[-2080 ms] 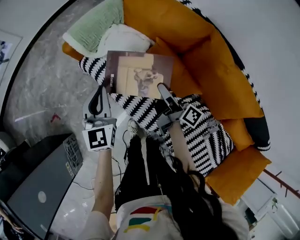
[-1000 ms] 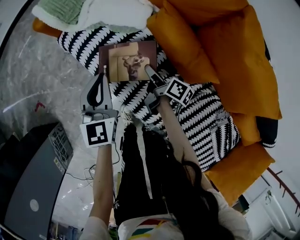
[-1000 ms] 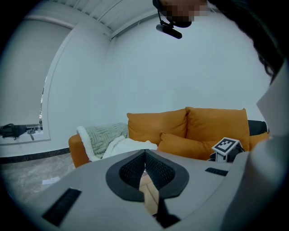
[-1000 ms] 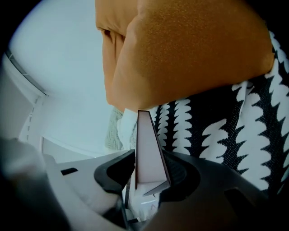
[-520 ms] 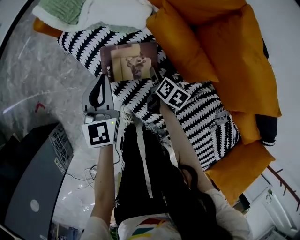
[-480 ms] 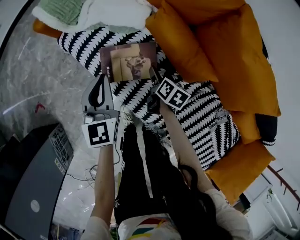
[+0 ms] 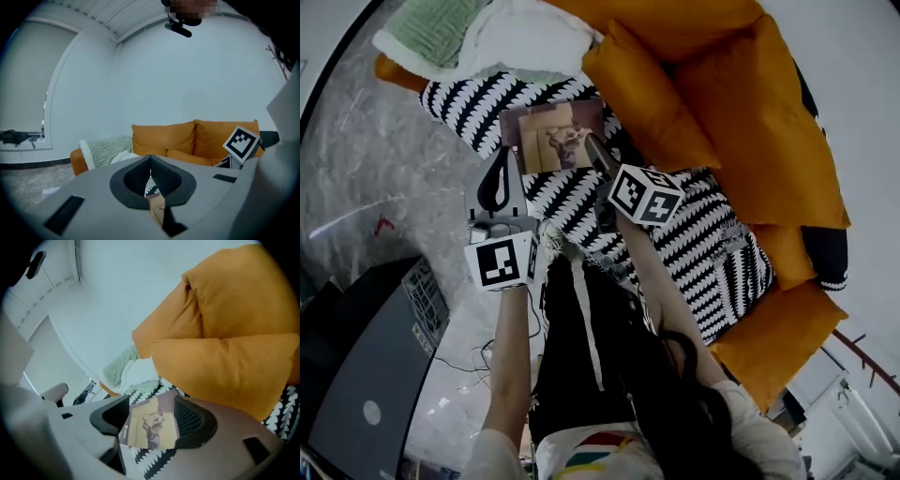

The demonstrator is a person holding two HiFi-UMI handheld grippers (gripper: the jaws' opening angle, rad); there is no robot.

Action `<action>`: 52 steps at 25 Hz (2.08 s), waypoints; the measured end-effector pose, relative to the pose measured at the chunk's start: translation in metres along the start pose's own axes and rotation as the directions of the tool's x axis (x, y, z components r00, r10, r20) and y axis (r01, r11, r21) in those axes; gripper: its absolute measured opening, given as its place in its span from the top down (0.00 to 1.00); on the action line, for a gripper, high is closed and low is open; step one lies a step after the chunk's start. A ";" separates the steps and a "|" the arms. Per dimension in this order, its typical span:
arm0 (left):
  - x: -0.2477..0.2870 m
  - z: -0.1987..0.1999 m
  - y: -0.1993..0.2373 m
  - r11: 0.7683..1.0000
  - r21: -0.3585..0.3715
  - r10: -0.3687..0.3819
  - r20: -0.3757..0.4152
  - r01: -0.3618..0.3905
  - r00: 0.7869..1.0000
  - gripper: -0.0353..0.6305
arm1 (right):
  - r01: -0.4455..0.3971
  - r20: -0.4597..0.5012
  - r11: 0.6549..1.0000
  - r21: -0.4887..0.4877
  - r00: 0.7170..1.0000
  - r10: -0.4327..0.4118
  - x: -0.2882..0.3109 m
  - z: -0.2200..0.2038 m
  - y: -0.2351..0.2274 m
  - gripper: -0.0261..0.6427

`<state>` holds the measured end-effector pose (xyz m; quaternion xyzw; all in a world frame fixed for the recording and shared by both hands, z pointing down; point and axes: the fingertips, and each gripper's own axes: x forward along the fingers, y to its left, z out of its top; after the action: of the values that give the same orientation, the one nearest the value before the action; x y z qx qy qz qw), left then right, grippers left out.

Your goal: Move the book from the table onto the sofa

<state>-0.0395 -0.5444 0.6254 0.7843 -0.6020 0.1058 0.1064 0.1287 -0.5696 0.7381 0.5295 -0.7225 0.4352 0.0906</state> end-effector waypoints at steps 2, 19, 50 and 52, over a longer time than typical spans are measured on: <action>0.005 0.018 0.001 1.000 0.016 0.000 0.027 0.000 1.000 0.94 | -0.016 0.032 1.000 -0.026 0.999 0.017 -0.005 0.020 0.015 0.51; -0.026 0.291 0.008 0.996 0.065 0.041 0.284 -0.062 0.958 0.94 | -0.054 0.290 0.954 -0.293 0.946 0.143 -0.137 0.258 0.212 0.94; -0.183 0.429 -0.022 0.987 0.122 0.042 0.425 -0.104 0.904 0.94 | -0.120 0.344 0.834 -0.538 0.872 0.348 -0.326 0.268 0.352 0.94; -0.186 0.430 -0.023 0.986 0.126 0.042 0.428 -0.105 0.903 0.94 | -0.123 0.344 0.831 -0.543 0.869 0.354 -0.329 0.267 0.354 0.94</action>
<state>-0.0482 -0.4942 0.1590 0.7708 -0.6307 -0.0193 -0.0884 0.0568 -0.5162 0.1932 0.4728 -0.8741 0.1109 0.0072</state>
